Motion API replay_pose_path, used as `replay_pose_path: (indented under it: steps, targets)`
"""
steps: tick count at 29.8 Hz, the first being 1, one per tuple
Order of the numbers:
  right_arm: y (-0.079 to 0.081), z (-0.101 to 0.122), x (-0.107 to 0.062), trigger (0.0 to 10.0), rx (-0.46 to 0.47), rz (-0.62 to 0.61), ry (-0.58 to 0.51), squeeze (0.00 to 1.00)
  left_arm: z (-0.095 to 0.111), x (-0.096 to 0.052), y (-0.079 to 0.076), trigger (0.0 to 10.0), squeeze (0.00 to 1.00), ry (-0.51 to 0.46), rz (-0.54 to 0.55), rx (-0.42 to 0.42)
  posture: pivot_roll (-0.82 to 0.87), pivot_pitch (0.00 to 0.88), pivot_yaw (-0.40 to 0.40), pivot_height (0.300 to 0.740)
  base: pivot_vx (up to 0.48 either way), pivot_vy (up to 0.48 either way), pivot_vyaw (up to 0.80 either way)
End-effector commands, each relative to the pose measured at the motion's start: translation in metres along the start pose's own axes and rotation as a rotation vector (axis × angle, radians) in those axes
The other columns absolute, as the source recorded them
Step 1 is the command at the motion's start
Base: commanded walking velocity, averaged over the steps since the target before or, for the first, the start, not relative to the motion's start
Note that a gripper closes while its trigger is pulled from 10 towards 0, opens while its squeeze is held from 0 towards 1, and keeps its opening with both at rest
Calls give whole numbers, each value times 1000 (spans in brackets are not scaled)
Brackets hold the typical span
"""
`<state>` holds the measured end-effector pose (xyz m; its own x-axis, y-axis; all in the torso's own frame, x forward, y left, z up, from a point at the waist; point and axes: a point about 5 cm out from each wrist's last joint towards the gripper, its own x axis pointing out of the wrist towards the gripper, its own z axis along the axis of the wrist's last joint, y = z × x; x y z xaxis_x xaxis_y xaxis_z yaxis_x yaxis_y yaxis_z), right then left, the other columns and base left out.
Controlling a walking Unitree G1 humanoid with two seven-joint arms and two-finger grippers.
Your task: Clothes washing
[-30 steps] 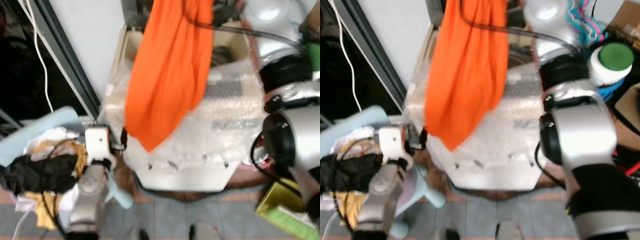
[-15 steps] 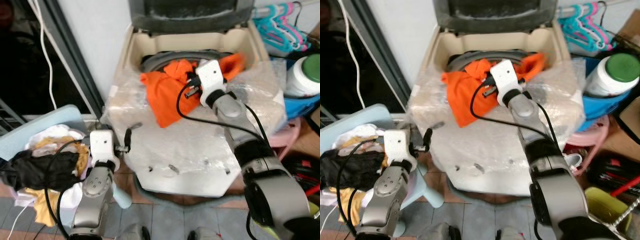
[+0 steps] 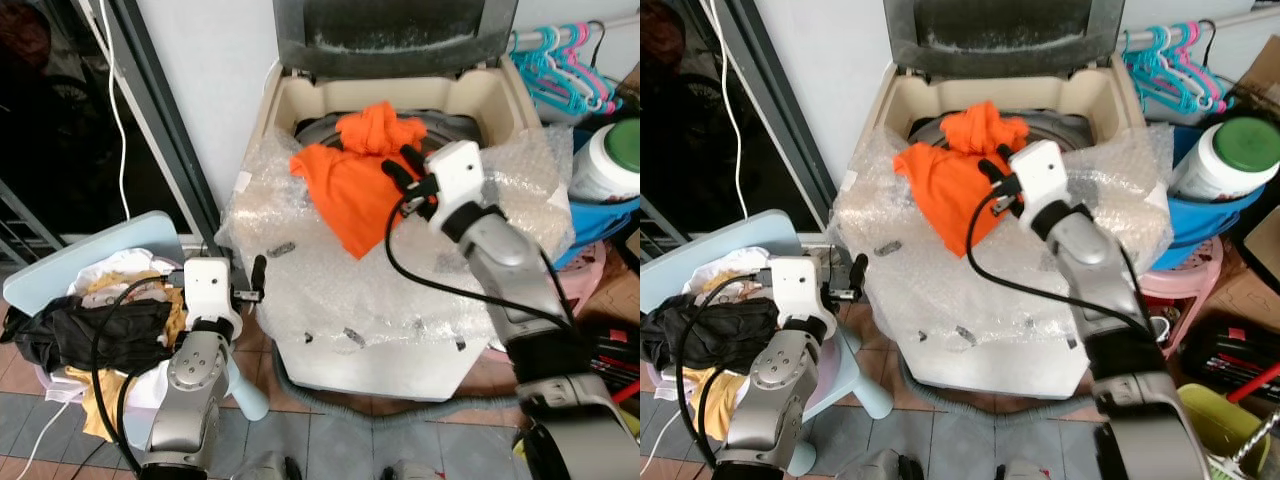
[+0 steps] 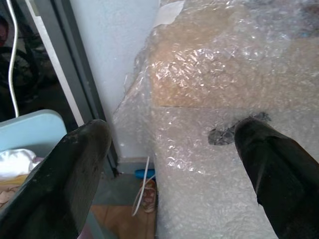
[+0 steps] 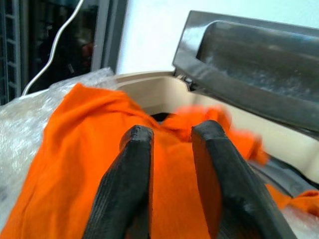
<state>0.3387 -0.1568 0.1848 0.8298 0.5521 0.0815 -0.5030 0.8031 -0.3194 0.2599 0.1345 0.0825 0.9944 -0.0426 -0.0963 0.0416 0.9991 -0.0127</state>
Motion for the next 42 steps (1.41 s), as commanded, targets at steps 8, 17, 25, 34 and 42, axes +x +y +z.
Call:
replay_pose_path:
  steps: [8, 17, 25, 34, 42]
  targets:
    - [23, -14, 4, 10000, -35, 220, 142, 1000, -1, 2, 3, 10000, 0, 11, 11, 22, -66, 0, 113, 740, 0, 0, 0]
    - [-12, -23, 12, 10000, -102, -130, 225, 1000, -2, 2, 2, 10000, 0, 17, 13, 27, -61, 0, 109, 740, 0, 0, 0]
    - [-70, 21, -7, 10000, -63, -632, -20, 1000, -2, 4, 3, 10000, 0, 17, 20, 26, -66, 0, 107, 740, 0, 0, 0]
    - [-10, -12, -48, 10000, 16, -590, 14, 1000, -1, 7, 11, 10000, 0, 19, 121, 60, -78, 0, 119, 740, 0, 0, 0]
    - [32, -30, -79, 10000, 15, -544, 88, 435, -2, 6, 10, 10000, 0, 10, 83, 51, -101, 0, 140, 740, 0, 0, 0]
